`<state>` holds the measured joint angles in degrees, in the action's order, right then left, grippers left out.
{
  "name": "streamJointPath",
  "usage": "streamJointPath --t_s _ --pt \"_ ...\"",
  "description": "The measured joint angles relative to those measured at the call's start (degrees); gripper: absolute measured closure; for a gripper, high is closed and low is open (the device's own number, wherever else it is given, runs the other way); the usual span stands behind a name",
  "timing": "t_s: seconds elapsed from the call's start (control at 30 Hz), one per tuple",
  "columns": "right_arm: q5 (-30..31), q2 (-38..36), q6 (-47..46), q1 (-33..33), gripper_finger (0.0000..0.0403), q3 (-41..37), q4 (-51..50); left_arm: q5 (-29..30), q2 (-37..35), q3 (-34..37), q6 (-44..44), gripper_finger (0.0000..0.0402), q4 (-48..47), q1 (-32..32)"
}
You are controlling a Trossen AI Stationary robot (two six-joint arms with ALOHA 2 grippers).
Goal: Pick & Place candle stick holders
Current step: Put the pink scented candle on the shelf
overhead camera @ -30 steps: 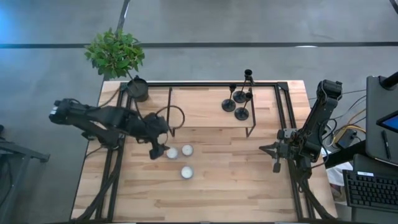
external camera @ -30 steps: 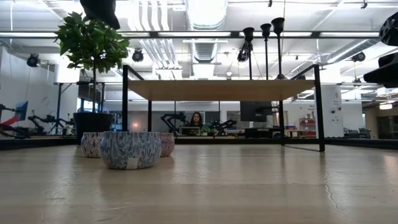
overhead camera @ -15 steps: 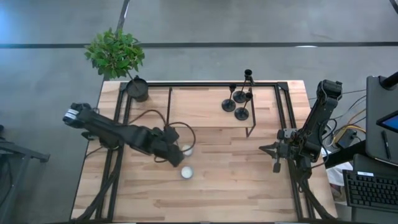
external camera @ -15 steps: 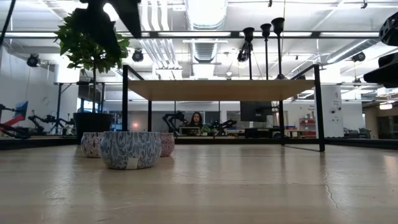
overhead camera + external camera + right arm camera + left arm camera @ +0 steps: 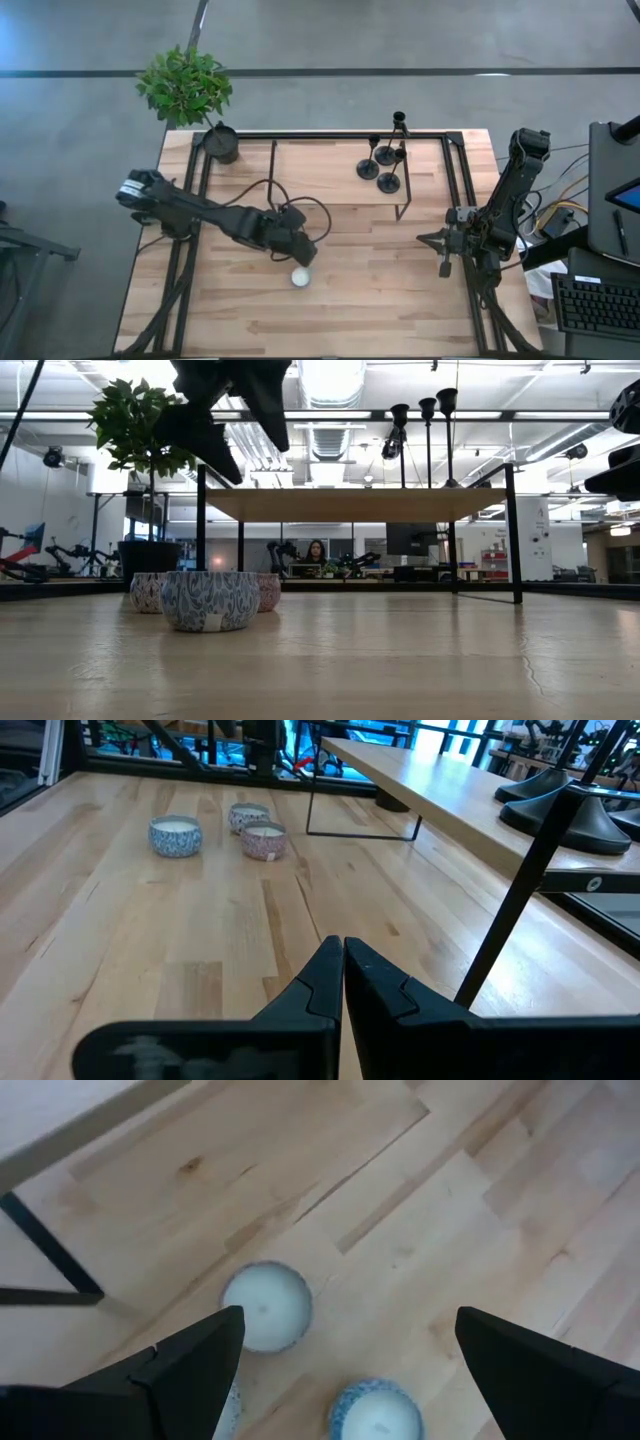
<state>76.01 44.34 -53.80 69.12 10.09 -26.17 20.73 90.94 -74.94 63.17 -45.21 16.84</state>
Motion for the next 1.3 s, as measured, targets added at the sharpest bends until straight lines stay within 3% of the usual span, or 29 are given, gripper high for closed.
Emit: streamJointPath --t_s 0.23,0.43,1.3 --pt "0.00 0.00 0.00 0.02 0.0394 0.00 0.00 -1.77 0.70 0.17 -1.81 0.0029 -0.85 -0.99" --pt "0.00 0.00 0.00 0.02 0.0394 0.00 0.00 -3.76 0.70 0.22 -2.19 0.0004 -1.29 -1.81" --pt "0.00 -0.01 0.00 0.02 0.0394 0.00 0.01 -4.47 7.80 0.31 -7.80 0.0003 -1.46 -2.25"
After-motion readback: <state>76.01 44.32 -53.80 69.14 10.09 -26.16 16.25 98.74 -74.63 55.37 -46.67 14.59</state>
